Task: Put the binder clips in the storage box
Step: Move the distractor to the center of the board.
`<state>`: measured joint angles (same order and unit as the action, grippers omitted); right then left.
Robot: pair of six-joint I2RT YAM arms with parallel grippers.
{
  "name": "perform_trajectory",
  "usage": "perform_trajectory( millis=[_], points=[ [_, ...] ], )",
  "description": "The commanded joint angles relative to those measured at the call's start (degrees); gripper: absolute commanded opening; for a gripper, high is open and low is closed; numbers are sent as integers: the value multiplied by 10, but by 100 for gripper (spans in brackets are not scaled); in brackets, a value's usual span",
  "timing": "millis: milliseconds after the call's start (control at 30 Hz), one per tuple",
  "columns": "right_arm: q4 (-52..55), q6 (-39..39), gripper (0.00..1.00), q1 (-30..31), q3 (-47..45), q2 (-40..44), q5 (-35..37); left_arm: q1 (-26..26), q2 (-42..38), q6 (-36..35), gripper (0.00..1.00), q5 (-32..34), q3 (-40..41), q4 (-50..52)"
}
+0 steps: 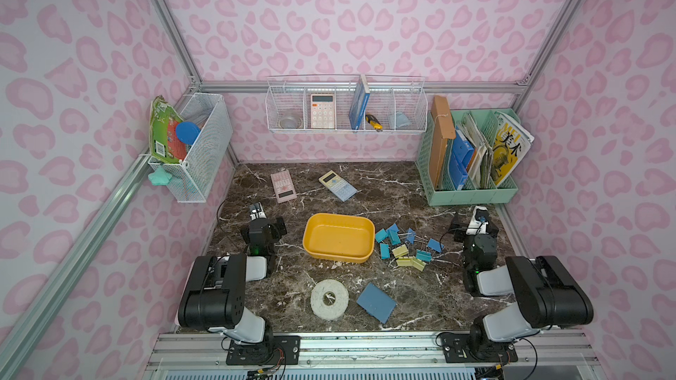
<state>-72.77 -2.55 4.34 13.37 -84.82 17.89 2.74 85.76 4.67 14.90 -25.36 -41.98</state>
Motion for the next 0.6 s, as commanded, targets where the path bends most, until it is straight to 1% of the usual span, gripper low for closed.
perform_trajectory(
  millis=[0, 33, 100, 133, 200, 233, 267, 300, 333, 367, 400, 433, 467, 500, 533, 567],
  points=[
    [191, 30, 99, 38, 84, 70, 33, -29, -84, -9, 96, 7, -117, 226],
    [255, 36, 99, 55, 121, 99, 29, -42, -107, 11, 94, 20, -171, 308],
    [365, 16, 99, 97, 183, 148, 39, -77, -135, 48, 93, 64, -260, 441],
    [412, 4, 99, 116, 209, 166, 26, -97, -144, 67, 92, 74, -298, 501],
    [516, -22, 99, 168, 266, 196, -12, -154, -166, 97, 89, 91, -372, 629],
    [558, -22, 99, 193, 290, 202, -42, -180, -176, 101, 85, 82, -392, 676],
    [613, -27, 97, 232, 315, 204, -64, -220, -190, 112, 83, 83, -407, 722],
    [659, -47, 92, 271, 336, 203, -71, -258, -204, 133, 79, 75, -413, 763],
    [691, -71, 88, 302, 346, 202, -83, -289, -215, 148, 74, 53, -411, 789],
    [713, -101, 82, 338, 346, 201, -112, -321, -226, 177, 66, 37, -403, 816],
    [728, -133, 75, 373, 340, 200, -138, -350, -233, 217, 55, 20, -393, 843],
    [736, -160, 69, 403, 330, 199, -145, -370, -236, 246, 44, -5, -383, 861],
    [742, -195, 64, 437, 315, 199, -146, -395, -238, 283, 37, -16, -374, 884],
    [753, -222, 60, 470, 304, 199, -142, -425, -238, 322, 31, -11, -363, 904],
    [766, -249, 55, 495, 297, 198, -130, -452, -238, 346, 29, -16, -350, 908],
    [771, -278, 46, 523, 285, 199, -126, -483, -236, 371, 29, -22, -335, 908]
  ],
)
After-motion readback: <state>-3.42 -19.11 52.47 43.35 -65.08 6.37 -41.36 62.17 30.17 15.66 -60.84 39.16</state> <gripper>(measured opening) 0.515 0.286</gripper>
